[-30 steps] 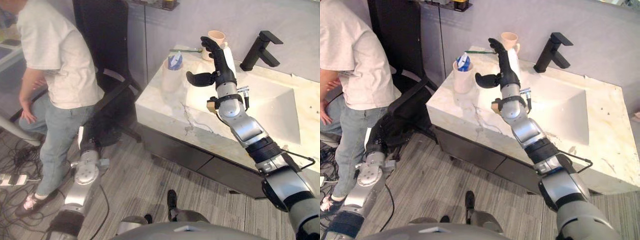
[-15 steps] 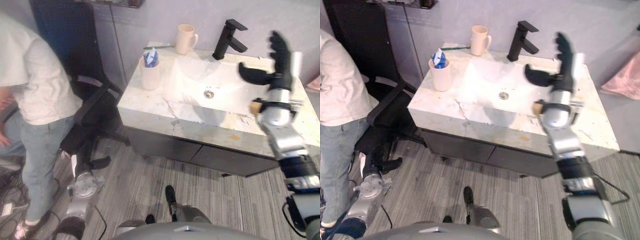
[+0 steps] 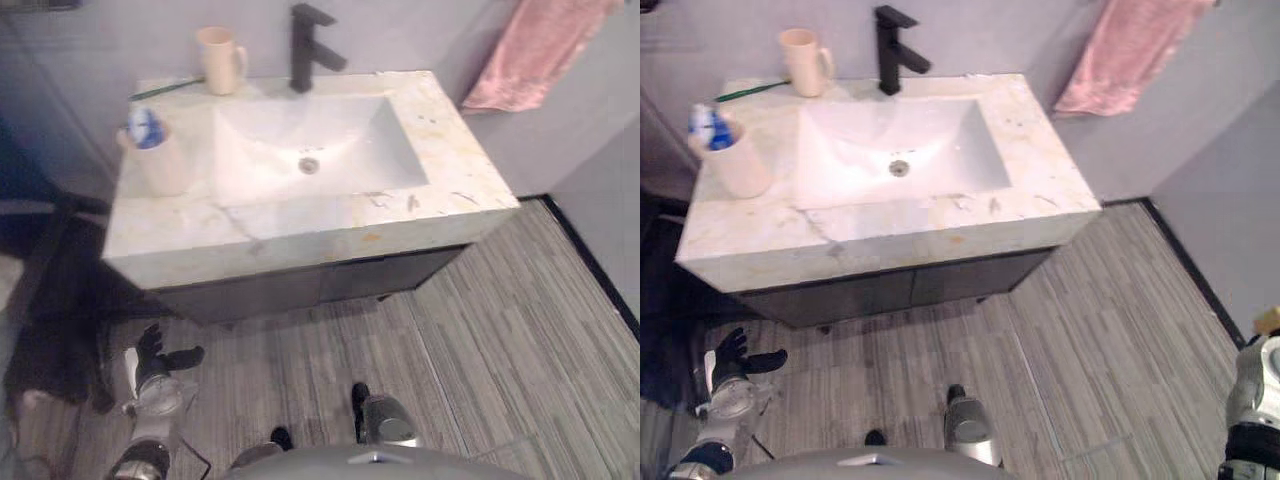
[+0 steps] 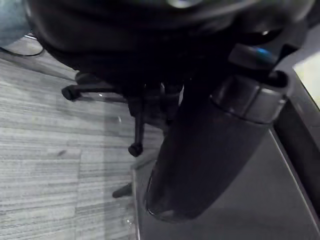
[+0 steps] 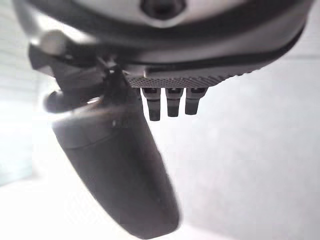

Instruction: Organize the bathroom.

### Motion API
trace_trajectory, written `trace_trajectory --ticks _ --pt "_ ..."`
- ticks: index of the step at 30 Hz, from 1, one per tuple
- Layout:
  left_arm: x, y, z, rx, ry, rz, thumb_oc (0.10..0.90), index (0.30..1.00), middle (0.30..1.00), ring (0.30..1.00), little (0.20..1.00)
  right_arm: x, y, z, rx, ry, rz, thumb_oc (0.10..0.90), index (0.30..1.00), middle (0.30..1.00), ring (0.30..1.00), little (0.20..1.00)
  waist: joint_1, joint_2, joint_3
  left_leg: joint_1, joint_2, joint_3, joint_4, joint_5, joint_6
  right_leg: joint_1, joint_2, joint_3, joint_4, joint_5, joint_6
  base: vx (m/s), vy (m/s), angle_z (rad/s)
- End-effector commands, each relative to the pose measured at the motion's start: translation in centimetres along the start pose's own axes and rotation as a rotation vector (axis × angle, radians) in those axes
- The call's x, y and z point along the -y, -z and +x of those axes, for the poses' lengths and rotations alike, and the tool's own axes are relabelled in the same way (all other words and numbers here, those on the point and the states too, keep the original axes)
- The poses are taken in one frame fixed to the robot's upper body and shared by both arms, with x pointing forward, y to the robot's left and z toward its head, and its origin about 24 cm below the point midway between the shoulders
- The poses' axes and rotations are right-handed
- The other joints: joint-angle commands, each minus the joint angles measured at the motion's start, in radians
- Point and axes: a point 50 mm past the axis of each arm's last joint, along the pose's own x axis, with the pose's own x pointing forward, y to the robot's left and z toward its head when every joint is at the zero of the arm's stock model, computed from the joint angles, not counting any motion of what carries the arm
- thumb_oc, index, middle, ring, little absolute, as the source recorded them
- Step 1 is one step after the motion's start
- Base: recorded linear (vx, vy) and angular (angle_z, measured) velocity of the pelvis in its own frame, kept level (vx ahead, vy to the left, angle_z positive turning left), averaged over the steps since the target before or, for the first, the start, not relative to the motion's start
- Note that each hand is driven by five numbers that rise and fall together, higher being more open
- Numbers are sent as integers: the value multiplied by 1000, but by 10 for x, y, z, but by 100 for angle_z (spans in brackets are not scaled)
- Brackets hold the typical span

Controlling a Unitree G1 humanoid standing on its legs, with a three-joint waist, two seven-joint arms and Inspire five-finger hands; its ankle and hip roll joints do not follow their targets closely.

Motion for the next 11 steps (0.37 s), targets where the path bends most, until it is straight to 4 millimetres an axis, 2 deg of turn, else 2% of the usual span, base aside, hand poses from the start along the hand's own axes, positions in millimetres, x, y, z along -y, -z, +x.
trace_trajectory --ticks 1,2,3,4,5,6,8,9,10,11 --pt "-28 -10 10 61 -87 -40 800 900 900 900 900 6 4 8 -66 36 22 800 900 900 900 900 55 -21 -118 -148 -17 -60 1 23 2 58 -20 6 18 78 -11 -40 -175 -24" --pt "-28 -10 10 61 -87 -40 800 900 900 900 900 6 4 8 -66 36 22 800 900 900 900 900 55 -21 -118 -148 -17 -60 1 23 2 58 -20 6 18 78 -11 -34 -176 -42" --pt "-30 -5 9 42 -94 -38 800 900 900 900 900 21 31 2 -160 34 -15 800 900 900 900 900 69 -25 -121 -159 -10 -57 4 30 -3 87 -31 -9 4 69 -8 -43 -334 -65" --pt "-35 4 10 0 -111 -16 800 900 900 900 900 44 89 -26 -405 -27 -203 800 900 900 900 900 104 -29 -127 -175 7 -45 6 42 -22 145 -33 -51 -80 42 -3 -53 -466 -83" --pt "-36 8 9 -24 -120 -12 800 900 900 900 900 51 116 -48 -539 -103 -300 800 900 900 900 900 119 -28 -128 -179 18 -49 5 53 -33 162 -20 -67 -130 23 -6 -40 -533 -65" --pt "-36 16 6 -62 -128 -26 800 900 900 900 900 57 147 -84 -715 -225 -382 800 900 900 900 900 132 -27 -125 -179 32 -59 5 64 -48 173 -4 -73 -171 11 -12 -27 -336 -56" --pt "-38 24 4 -91 -135 -47 800 900 900 900 900 58 161 -105 -805 -292 -424 800 900 900 900 900 137 -26 -125 -186 43 -63 5 76 -58 168 6 -69 -187 13 -18 -16 -250 -70" --pt "-42 36 0 -130 -150 -57 800 900 900 900 900 69 180 -139 -937 -393 -469 800 900 900 900 900 141 -28 -125 -190 60 -69 6 89 -74 167 18 -62 -202 11 -33 8 -351 -49" --pt "-43 47 -6 -161 -154 -65 800 900 900 900 900 75 196 -180 -1063 -572 -579 800 900 900 900 900 142 -31 -125 -196 73 -74 8 101 -87 168 31 -58 -218 10 -51 12 -399 -13" --pt "-40 52 -8 -183 -154 -66 800 900 900 900 900 74 201 -197 -1091 -706 -641 800 900 900 900 900 143 -32 -124 -201 80 -78 8 109 -95 169 39 -60 -230 11 -62 16 -384 51"
